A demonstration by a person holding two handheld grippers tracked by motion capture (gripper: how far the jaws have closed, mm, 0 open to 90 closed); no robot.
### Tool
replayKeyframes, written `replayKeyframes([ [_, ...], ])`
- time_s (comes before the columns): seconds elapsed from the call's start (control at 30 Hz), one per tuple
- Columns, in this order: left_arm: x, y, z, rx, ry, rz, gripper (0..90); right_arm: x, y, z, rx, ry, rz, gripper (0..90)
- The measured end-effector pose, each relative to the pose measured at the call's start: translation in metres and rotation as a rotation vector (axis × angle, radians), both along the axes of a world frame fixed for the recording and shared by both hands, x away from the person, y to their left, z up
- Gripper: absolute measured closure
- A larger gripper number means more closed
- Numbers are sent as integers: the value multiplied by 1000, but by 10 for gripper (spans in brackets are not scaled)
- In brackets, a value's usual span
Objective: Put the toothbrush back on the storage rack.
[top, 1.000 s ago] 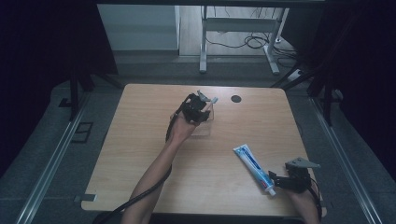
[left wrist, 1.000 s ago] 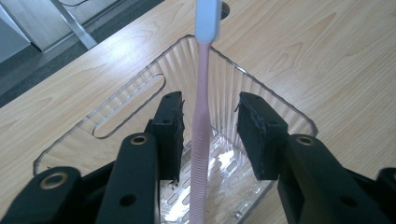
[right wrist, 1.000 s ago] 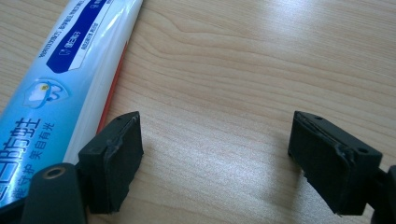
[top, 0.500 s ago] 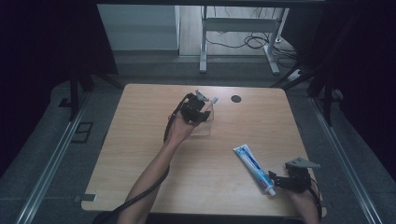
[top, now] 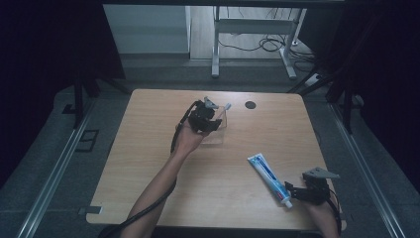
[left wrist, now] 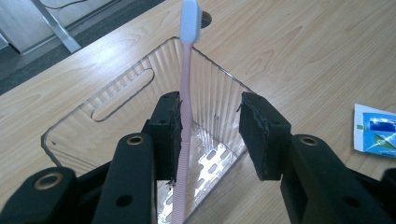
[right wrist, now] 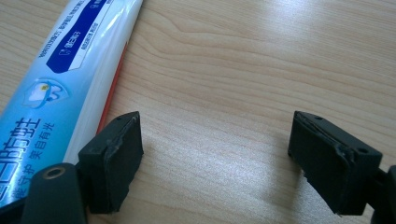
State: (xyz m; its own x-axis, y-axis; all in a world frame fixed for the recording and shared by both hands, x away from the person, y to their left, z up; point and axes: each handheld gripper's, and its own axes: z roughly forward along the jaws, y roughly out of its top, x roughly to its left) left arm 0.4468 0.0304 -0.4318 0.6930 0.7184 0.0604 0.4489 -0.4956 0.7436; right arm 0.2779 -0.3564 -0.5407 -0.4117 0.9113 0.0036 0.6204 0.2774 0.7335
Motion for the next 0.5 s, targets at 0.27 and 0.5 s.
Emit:
replayKeyframes([
  [0.27, -4, 6, -3, -9, 10, -3, 590, 0, 0, 0, 1, 1, -1, 174],
  [0.5, -8, 14, -4, -32, 13, -1, 590, 0, 0, 0, 0, 1, -1, 174],
])
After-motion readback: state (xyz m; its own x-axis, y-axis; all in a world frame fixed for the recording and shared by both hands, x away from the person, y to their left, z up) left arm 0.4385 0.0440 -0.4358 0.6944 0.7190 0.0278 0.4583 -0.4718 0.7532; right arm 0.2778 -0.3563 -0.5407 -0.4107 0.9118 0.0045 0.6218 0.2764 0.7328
